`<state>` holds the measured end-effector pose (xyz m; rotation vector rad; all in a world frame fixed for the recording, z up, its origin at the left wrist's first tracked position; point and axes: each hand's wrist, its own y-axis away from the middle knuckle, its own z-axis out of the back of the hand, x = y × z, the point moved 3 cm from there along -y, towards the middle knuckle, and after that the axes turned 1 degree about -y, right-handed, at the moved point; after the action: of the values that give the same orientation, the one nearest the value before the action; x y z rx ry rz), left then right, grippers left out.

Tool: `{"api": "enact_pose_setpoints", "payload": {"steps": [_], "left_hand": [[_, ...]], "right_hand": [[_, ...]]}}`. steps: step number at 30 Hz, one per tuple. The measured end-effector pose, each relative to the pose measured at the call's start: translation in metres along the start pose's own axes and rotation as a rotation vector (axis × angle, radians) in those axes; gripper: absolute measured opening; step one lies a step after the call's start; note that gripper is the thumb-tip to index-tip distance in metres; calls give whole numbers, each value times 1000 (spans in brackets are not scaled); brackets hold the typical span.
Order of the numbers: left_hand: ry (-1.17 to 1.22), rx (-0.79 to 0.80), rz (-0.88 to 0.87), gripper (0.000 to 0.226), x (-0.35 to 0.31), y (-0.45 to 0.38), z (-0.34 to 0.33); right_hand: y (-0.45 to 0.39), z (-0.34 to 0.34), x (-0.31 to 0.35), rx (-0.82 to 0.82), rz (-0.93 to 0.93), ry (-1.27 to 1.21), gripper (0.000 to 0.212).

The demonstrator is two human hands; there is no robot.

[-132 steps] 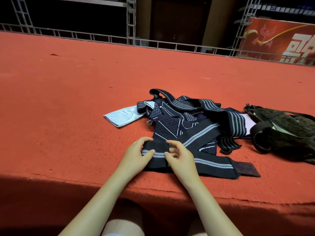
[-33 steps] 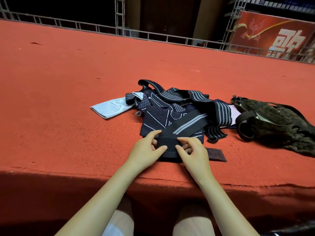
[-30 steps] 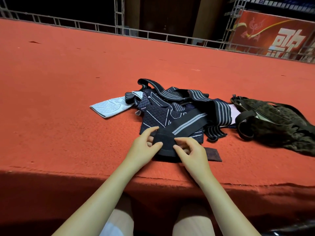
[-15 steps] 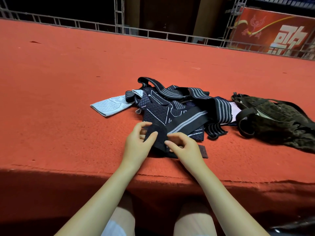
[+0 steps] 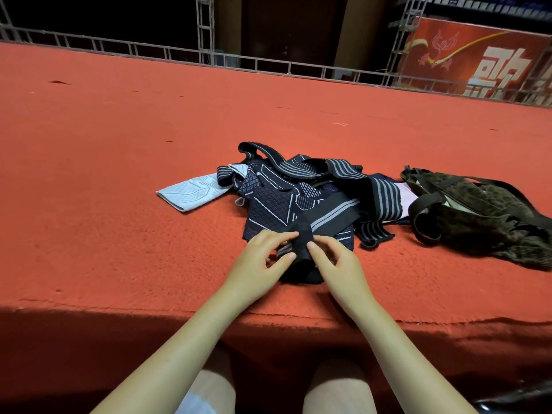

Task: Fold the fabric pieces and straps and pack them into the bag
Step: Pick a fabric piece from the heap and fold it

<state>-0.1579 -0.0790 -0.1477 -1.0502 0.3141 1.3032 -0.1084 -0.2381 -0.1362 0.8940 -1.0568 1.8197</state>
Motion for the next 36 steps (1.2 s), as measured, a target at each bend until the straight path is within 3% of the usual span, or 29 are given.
{"api": "enact_pose_setpoints", "payload": {"steps": [5,9,14,17,22,25,31,36], "left_hand": [[-118,37,-24,43,-2,0,-6],[-124,-15,27,27,-3,-9,-14],[-175,-13,143,35,-8,-15,-29],[-241,-4,121,40,-7,-13,-32],[-327,63,103,42,-8,-12,-34],[-337,102,111,44,-7,-12,-34],[-357,119,103,45,-6,-12,-35],[-327,97,91,46,-6,-11,-34]], "right_hand": [[-7,17,-4,21,36,134,27],[-2,24,-18,-13,95,291,31],[1,30,-28,-149,-108,326,52],[-2,28,-32,-174,-164,428,41],[-12,34,-34,-18,-253,421,14],[-13,37,-36,52,-242,421,23],[-5,44,-35,-50,-200,147,21],[-3,48,-36,-38,-211,58,21]]}}
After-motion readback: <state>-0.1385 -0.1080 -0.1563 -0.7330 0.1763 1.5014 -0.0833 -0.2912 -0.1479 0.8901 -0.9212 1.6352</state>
